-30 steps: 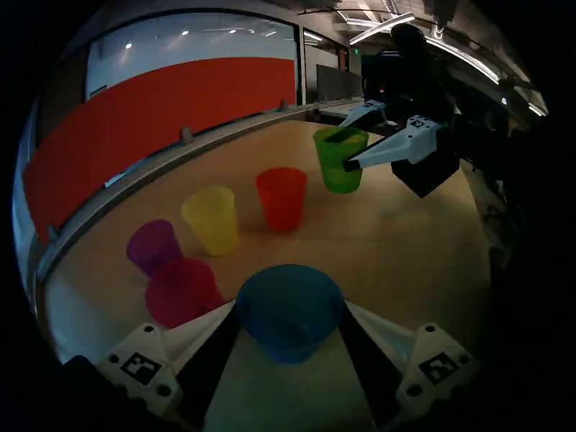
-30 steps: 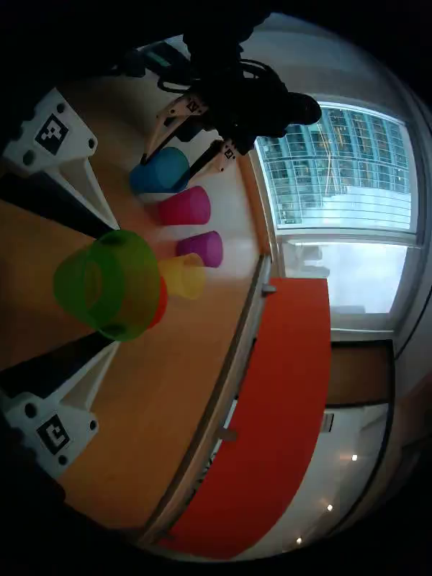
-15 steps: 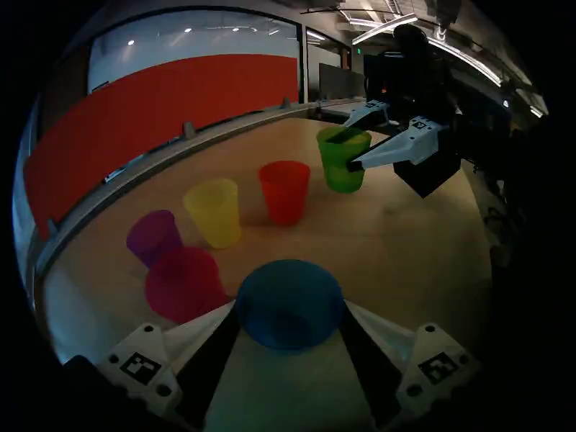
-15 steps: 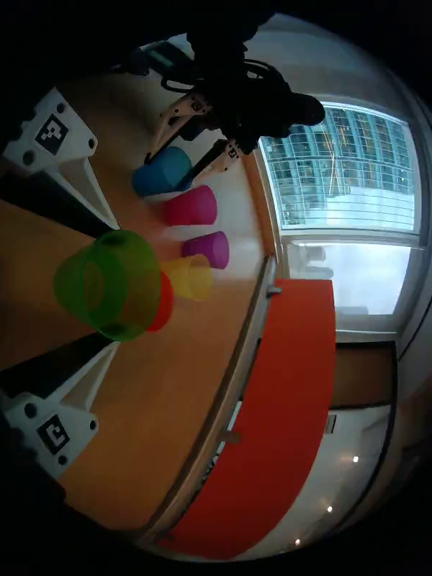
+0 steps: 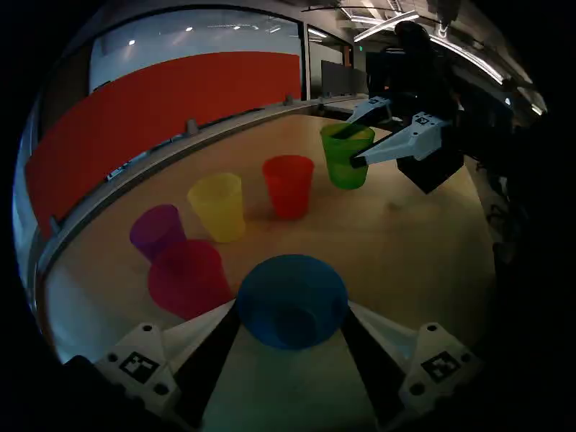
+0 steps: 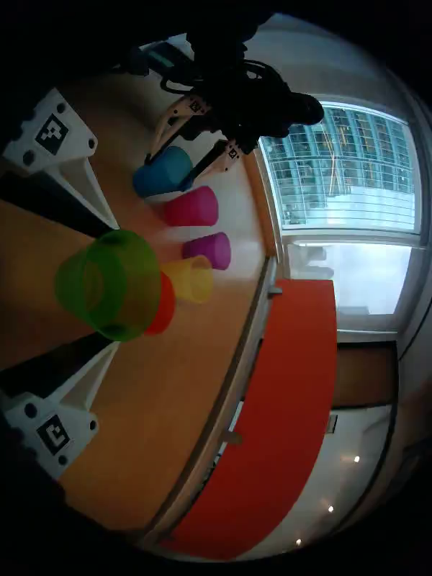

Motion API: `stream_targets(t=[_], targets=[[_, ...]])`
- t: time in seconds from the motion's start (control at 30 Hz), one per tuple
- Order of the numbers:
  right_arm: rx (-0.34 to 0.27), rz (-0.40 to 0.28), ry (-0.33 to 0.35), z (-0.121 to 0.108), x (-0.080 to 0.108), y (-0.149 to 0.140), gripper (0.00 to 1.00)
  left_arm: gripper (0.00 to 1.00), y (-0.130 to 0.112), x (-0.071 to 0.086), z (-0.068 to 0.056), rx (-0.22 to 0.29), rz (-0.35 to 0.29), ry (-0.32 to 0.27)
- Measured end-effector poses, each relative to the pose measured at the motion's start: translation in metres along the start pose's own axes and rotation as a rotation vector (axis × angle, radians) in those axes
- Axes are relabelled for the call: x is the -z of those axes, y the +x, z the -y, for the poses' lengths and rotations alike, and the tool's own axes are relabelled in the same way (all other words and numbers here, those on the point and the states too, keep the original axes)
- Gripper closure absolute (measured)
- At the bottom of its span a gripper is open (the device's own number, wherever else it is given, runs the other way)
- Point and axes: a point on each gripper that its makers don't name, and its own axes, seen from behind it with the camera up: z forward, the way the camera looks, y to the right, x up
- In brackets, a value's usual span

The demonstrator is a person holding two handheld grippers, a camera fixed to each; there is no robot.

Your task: Pour water

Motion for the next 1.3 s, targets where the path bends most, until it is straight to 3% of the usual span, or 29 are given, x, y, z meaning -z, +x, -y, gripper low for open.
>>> stream_targets(t=[0.67, 1.07, 1.3], targets=[[-0.006, 0.034, -0.002, 0.000, -0.011, -0.022, 0.11, 0.08, -0.021, 0.014, 0.004, 0.000, 0.037, 0.021], [-0.007, 0.069, -0.014, -0.004, -0.019, -0.043, 0.11, 0.08, -0.024, 0.032, 0.012, 0.038, 0.020, 0.044], [-0.008, 0.078, -0.014, -0.003, -0.021, -0.049, 0.11, 0.08, -0.027, 0.036, 0.009, 0.037, 0.017, 0.044]])
